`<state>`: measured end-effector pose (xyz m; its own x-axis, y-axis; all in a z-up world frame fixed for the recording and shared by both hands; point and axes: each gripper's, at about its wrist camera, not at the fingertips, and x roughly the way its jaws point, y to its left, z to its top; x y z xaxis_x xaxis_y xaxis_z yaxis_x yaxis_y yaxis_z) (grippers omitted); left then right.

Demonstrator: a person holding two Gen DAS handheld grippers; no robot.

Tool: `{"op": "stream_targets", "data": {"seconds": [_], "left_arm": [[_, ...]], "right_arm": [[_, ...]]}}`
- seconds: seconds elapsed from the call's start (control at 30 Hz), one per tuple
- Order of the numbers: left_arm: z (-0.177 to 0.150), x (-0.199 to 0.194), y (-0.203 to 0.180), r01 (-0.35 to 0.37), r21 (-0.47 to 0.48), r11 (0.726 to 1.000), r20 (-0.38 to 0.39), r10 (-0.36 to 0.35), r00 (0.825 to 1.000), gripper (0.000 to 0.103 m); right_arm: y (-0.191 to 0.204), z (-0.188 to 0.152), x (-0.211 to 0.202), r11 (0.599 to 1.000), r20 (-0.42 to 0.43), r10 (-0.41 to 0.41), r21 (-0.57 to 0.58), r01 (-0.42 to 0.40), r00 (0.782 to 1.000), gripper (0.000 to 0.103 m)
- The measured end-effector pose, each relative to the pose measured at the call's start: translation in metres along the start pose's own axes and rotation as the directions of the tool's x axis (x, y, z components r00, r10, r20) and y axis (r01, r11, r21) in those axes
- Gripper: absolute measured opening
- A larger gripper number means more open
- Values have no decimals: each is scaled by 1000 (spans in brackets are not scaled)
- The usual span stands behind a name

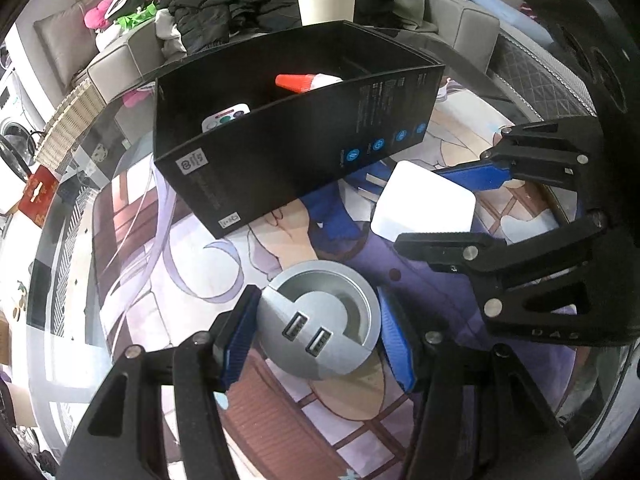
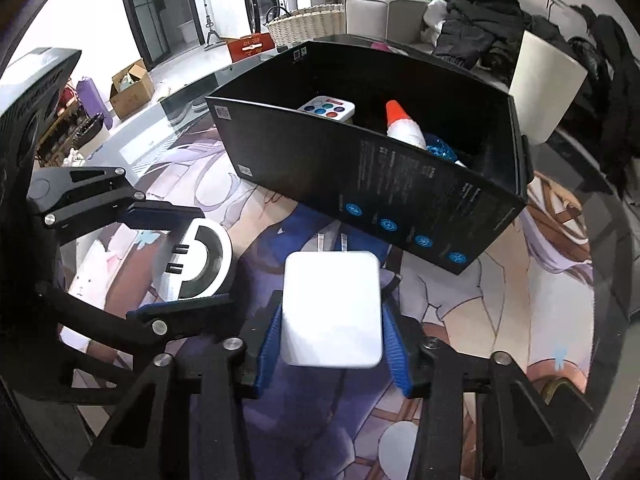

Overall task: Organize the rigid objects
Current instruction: 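Grasp the grey USB hub with the left gripper while the right grasps the white charger, then lift the USB hub with the left gripper while the right lifts the white charger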

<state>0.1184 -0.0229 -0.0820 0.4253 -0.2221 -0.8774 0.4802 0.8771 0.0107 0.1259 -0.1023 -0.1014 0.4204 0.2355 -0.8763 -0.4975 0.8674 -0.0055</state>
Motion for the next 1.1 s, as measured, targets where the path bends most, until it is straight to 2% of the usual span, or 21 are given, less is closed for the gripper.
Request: {"op": "stream_targets", "data": {"seconds": [0.23, 0.37, 0.47, 0.53, 0.6, 0.67, 0.7, 0.77, 0.8, 0.83, 0.87, 0.9, 0.93, 0.97, 1.03, 1.1], "left_arm": [[2, -11, 2, 1, -6, 1000, 42, 0, 999, 57], [4, -29, 2, -3, -13, 1000, 113, 5, 994, 57], [5, -54, 0, -35, -9, 999, 217, 36, 975, 57], [5, -73, 0, -49, -24, 998, 296, 54, 954, 57], [3, -95, 2, -54, -50, 997, 388, 69, 919, 57], [-1, -114, 2, -75, -71, 995, 476, 100, 874, 57], [-4, -126, 2, -98, -87, 991, 531, 129, 837, 57], [-14, -149, 1, -150, -123, 981, 633, 194, 749, 57], [-20, -160, 0, -169, -159, 973, 680, 232, 695, 57], [-26, -172, 1, -170, -190, 967, 718, 255, 648, 57], [-31, -182, 1, -169, -217, 961, 749, 275, 603, 57], [-35, -188, 5, -169, -229, 959, 763, 284, 581, 57], [-37, -192, 7, -166, -233, 958, 773, 286, 567, 57], [-38, -194, 7, -166, -233, 958, 776, 286, 562, 57], [-39, -193, 11, -165, -233, 958, 774, 285, 565, 57], [-41, -190, 15, -164, -232, 959, 768, 284, 574, 57]], "right_arm": [[-9, -6, -12, 1000, 26, -1, 16, 0, 1000, 45], [-9, -7, -27, 999, 71, 10, 36, -13, 997, 45], [-4, -6, -50, 999, 144, 3, 39, -9, 990, 45], [-2, -6, -70, 999, 220, -17, 51, 6, 975, 45], [2, -5, -93, 998, 310, -50, 59, 33, 950, 45], [6, -7, -114, 996, 390, -76, 70, 53, 918, 45], [9, -8, -126, 994, 440, -97, 81, 68, 893, 45], [13, -10, -150, 991, 538, -133, 92, 99, 833, 45], [15, -14, -162, 988, 586, -151, 99, 115, 796, 45], [19, -18, -174, 986, 634, -167, 106, 130, 755, 45], [22, -21, -184, 985, 667, -175, 109, 137, 724, 45], [25, -25, -193, 982, 701, -185, 115, 148, 689, 45], [29, -30, -201, 980, 734, -194, 117, 161, 651, 45], [34, -32, -206, 979, 751, -197, 112, 173, 630, 45], [43, -37, -214, 976, 781, -198, 100, 195, 592, 45], [47, -40, -218, 977, 790, -192, 96, 191, 583, 45]]}}
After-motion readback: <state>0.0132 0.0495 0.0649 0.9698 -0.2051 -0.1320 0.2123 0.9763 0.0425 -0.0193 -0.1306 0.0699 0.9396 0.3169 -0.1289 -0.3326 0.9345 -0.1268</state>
